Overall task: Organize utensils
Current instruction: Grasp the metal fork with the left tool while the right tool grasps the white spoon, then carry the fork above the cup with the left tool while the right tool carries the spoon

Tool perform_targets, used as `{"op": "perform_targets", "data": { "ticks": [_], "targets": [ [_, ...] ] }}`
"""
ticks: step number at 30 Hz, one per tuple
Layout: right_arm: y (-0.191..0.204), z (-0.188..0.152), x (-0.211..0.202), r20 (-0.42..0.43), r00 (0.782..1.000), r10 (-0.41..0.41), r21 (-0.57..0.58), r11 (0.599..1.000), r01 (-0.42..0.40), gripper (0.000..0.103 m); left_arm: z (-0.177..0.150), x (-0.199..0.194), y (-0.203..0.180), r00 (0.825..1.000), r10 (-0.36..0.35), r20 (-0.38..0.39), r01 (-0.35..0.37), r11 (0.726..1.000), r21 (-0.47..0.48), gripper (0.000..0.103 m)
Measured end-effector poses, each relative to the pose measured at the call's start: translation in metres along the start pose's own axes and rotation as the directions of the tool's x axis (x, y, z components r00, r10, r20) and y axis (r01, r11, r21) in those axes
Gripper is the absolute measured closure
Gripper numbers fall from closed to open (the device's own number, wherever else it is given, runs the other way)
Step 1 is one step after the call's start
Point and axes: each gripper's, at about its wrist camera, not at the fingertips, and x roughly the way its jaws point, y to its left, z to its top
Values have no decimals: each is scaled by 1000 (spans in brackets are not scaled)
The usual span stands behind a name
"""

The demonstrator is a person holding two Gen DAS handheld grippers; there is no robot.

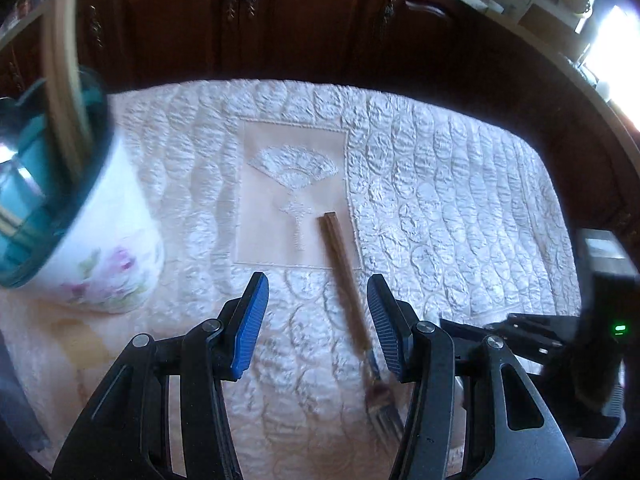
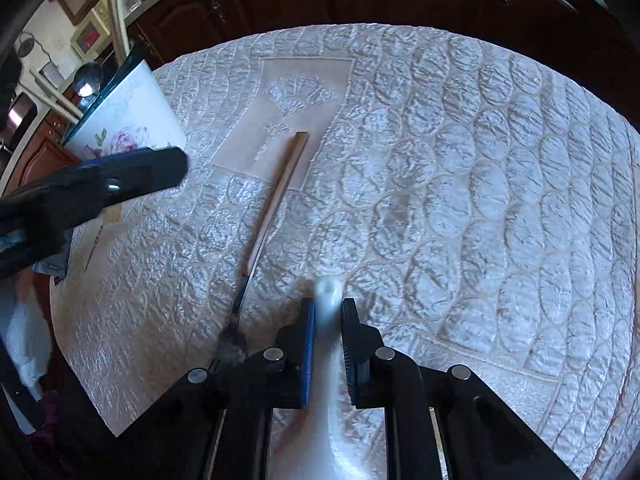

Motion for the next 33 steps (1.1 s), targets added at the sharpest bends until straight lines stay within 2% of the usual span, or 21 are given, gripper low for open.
{"op": "perform_targets", "data": {
  "ticks": [9, 12, 14, 15, 16, 18, 22, 26, 33],
  "targets": [
    [-36, -1, -15, 40, 997, 59, 109, 992, -63, 91, 25, 54, -17, 998, 27, -65, -26, 999, 27, 53],
    [-42, -1, -16, 47, 996, 73, 124, 989, -79, 91, 29, 74, -18, 994, 25, -107, -23, 999, 25, 68],
    [-47, -1, -17, 59, 994, 87, 137, 986, -94, 91, 30, 77, -20, 996, 40, -84, -37, 999, 37, 72],
    [-52, 0, -19, 68, 993, 92, 148, 984, -101, 91, 30, 78, -22, 996, 47, -82, -43, 998, 51, 77],
    [-58, 1, -22, 76, 992, 96, 159, 981, -107, 91, 31, 78, -23, 996, 47, -79, -42, 997, 62, 86],
    [-66, 5, -23, 86, 991, 105, 175, 977, -119, 91, 31, 77, -23, 996, 41, -82, -36, 997, 62, 90],
    [-68, 8, -26, 95, 990, 107, 172, 977, -123, 91, 27, 61, -14, 996, 2, -86, 0, 1000, 26, 91],
    [-60, 6, -36, 124, 986, 108, 162, 978, -127, 91, 24, 24, -4, 999, -36, -30, 37, 999, 14, 91],
    [-33, 25, -69, 177, 978, 106, 107, 986, -126, 91, 9, -41, 11, 995, -67, 77, 65, 997, 33, 92]
  ]
}}
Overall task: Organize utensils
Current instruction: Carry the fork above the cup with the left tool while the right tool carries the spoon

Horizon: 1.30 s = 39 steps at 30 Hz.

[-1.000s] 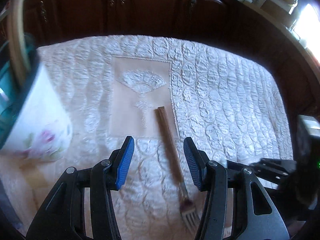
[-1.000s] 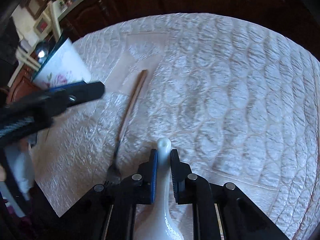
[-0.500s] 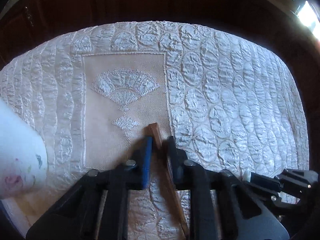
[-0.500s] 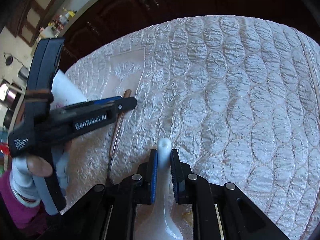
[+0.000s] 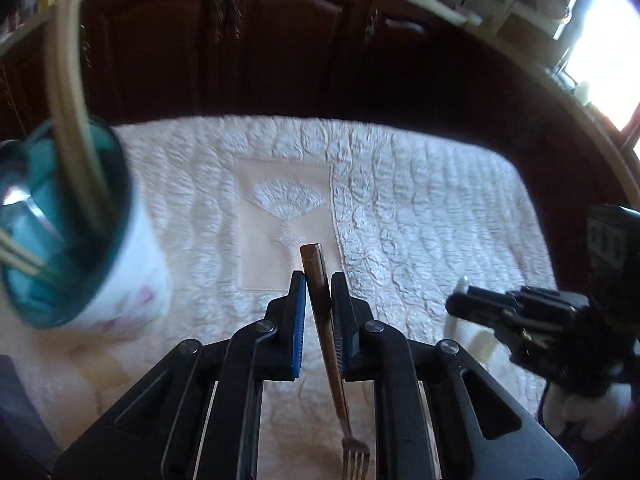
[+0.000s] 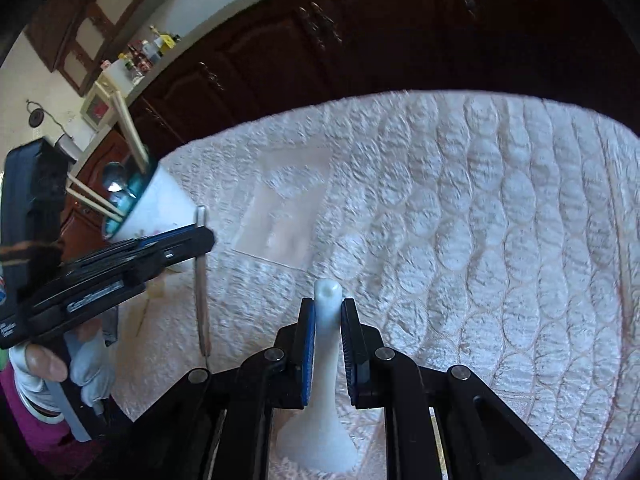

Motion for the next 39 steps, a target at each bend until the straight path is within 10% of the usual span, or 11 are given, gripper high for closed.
{"op": "perform_targets", "data": {
  "ticks": [18, 39],
  "targets": [
    [56, 12, -29, 78, 997, 13, -117, 993, -4, 93, -15, -115, 35, 986, -3, 165, 15, 997, -76, 94],
    [163, 99, -79, 223, 968, 117, -349, 937, -33, 94, 42, -234, 101, 896, 143, 420, -78, 983, -167, 94]
  ]
}}
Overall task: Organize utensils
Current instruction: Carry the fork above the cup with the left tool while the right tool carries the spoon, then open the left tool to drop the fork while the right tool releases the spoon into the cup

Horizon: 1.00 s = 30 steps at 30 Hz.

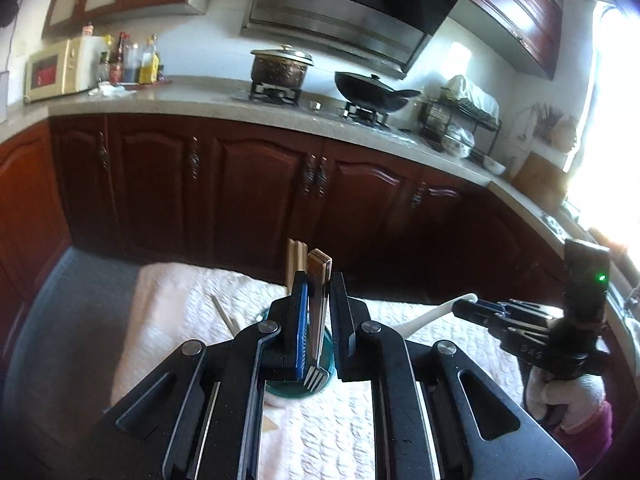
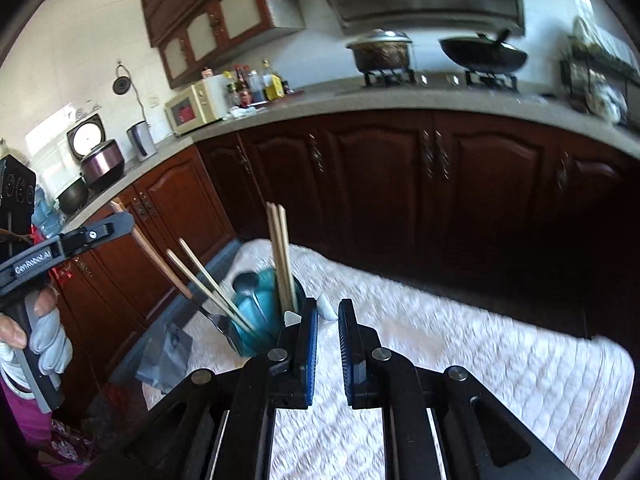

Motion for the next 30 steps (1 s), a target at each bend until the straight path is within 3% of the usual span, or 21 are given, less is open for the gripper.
{"op": "perform_targets", "data": {
  "ticks": [5, 12, 24, 30],
  "targets": [
    [19, 18, 22, -17, 1000, 24, -42, 999, -25, 94, 2, 14, 11, 997, 78, 29, -79, 997, 8, 94],
    [35, 23, 68, -89, 996, 25, -81, 996, -32, 94, -8, 41, 22, 990, 138, 7, -138, 990, 0, 94],
    [38, 15, 120, -211, 977, -16, -122, 992, -10, 93, -26, 80, 27, 984, 166, -60, -166, 986, -1, 94],
    [44, 5, 151, -282, 958, -46, -159, 987, 0, 94, -26, 86, 24, 980, 198, -37, -197, 980, 22, 94]
  ]
}}
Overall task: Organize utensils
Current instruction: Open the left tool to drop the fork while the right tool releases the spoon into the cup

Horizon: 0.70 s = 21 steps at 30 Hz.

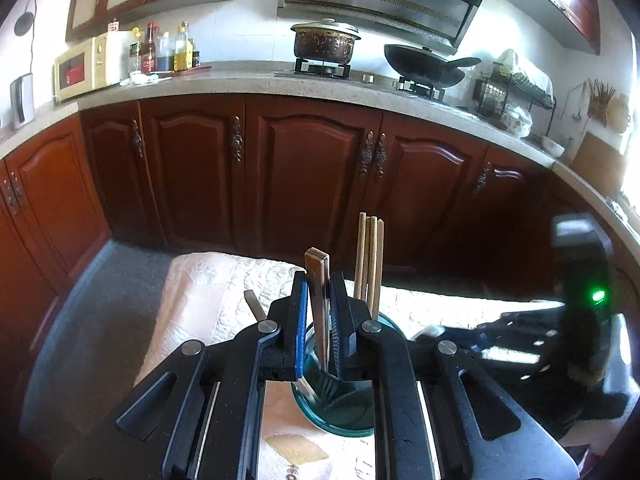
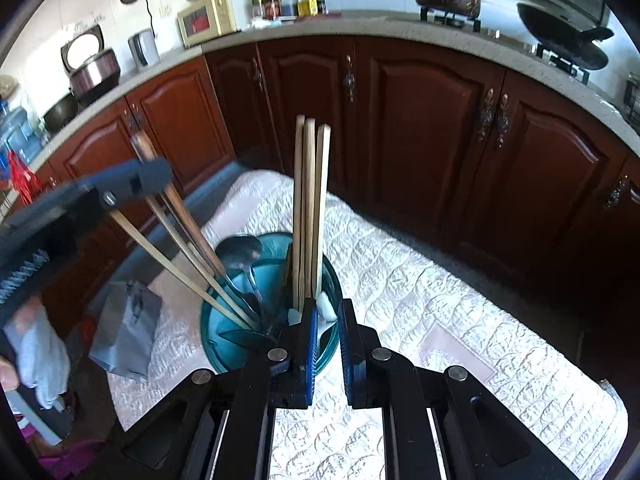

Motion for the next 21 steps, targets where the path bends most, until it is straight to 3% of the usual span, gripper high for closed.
{"op": "perform_targets", "data": {
  "ticks": [6, 8, 10, 15, 21],
  "targets": [
    [-5, -4, 17, -7, 999, 41, 43, 998, -41, 93, 3, 2, 5, 1000, -18, -5, 18, 1000, -23, 94],
    [-11, -8, 14, 5, 998, 63, 73, 995, -64, 87, 4, 1, 8, 1000, -27, 5, 28, 999, -32, 92],
    [-15, -11, 8, 24, 997, 73, 91, 993, -75, 75, 6, 0, 9, 1000, -29, 10, 30, 999, -39, 88],
    [-22, -23, -10, 55, 996, 75, 137, 987, -82, 75, 8, -6, 7, 999, -40, 8, 41, 998, -44, 82],
    [-16, -39, -28, 95, 993, 75, 151, 985, -89, 74, 2, -23, 1, 998, -65, 1, 65, 997, -46, 64]
  ]
}}
